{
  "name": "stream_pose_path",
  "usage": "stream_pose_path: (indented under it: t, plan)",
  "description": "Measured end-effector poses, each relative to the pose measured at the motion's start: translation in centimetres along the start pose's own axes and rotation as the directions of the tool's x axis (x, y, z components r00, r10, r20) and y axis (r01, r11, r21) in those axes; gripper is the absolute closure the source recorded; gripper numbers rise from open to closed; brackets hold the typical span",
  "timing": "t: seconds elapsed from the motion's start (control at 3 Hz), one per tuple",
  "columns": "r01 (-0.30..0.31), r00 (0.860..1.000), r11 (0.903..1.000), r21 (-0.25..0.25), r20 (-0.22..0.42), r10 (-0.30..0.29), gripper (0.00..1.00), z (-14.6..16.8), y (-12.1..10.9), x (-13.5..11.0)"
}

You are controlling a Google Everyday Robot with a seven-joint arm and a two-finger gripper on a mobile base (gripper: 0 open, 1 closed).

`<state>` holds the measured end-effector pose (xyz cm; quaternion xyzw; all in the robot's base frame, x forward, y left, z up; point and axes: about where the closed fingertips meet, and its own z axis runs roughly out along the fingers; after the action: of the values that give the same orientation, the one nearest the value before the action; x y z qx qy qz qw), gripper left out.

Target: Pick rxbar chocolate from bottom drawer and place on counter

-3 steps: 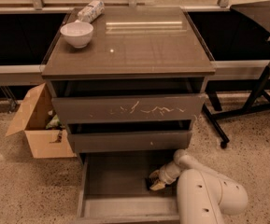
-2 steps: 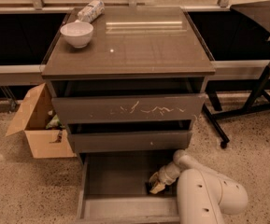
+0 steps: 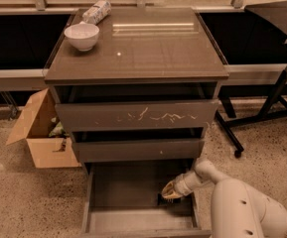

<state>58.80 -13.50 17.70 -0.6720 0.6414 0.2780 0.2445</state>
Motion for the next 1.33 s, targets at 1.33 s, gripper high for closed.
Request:
stream_pose_path:
  t: [1.33]
  plan:
    - [0.221,0.961,0.9733,0.06,0.159,-0.228,1.0,-8.9,1.3,-6.2]
